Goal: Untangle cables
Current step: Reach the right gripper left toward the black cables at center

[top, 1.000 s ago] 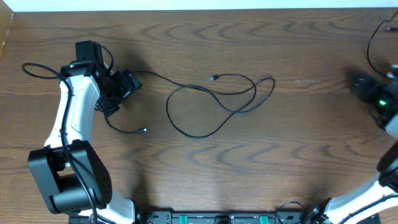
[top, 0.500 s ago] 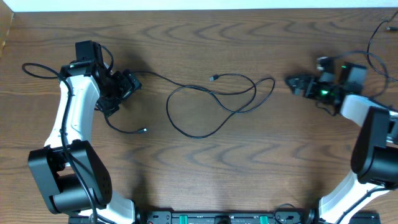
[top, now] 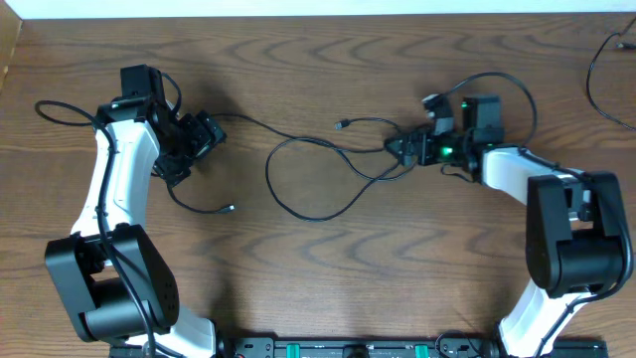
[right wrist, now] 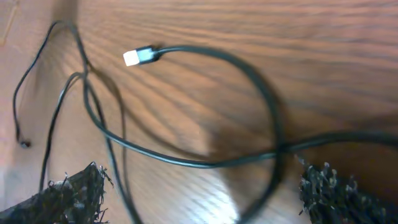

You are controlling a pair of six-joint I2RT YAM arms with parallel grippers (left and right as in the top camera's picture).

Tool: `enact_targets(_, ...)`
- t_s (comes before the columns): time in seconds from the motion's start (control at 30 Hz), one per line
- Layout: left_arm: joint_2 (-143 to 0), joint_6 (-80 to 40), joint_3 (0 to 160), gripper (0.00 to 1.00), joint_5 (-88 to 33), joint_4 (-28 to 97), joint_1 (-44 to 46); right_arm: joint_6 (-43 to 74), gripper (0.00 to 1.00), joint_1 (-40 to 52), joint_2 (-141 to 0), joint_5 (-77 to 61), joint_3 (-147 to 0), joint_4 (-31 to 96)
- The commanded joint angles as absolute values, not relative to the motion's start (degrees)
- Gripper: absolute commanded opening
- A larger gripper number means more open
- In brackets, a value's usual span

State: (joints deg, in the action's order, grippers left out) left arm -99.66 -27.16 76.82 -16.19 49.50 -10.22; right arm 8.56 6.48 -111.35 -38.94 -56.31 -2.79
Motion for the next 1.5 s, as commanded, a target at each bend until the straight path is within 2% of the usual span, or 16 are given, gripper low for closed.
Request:
enact_targets(0.0,-99.94,-27.24,76.71,0.94,-15.79,49.67,-10.2,11.64,0.99,8.64,-111.24,-36.95,-56.16,-2.55)
enact_targets(0.37,-99.94,-27.24,76.71,0.94,-15.79,49.67,-10.2,12.84,0.99,14.52,-111.26,-28.77,-56.14,-1.37)
enact_targets(0.5,-99.94,-27.24,76.71,0.94,-15.79,49.67,-10.2,12.84,0.84,16.05,-111.28,-25.19,-56.14,-0.6)
enact_targets(0.73,-99.94,-27.24,76.71,0.94,-15.79,49.67,-10.2,12.88,0.47,16.67,-111.33,-19.88,-56.14,3.16)
enact_targets(1.13,-99.94,-27.24,76.71,0.94,-15.79,49.67,-10.2,12.88,0.3,16.84,-111.33,-15.73,-56.14,6.24)
enact_targets(1.2,-99.94,-27.24,76.71,0.94,-15.79,49.67,-10.2,12.88,0.21,16.91,-111.33,-15.73,-56.14,6.24)
enact_targets(1.27,-99.94,-27.24,76.71,0.94,-15.79,49.67,-10.2,13.19,0.03,16.93,-111.33,-15.7,-56.14,6.26)
enact_targets(1.47,-99.94,-27.24,76.71,0.94,-15.79,49.67,-10.2,15.46,0.01,16.95,-111.33,-15.77,-56.12,6.28)
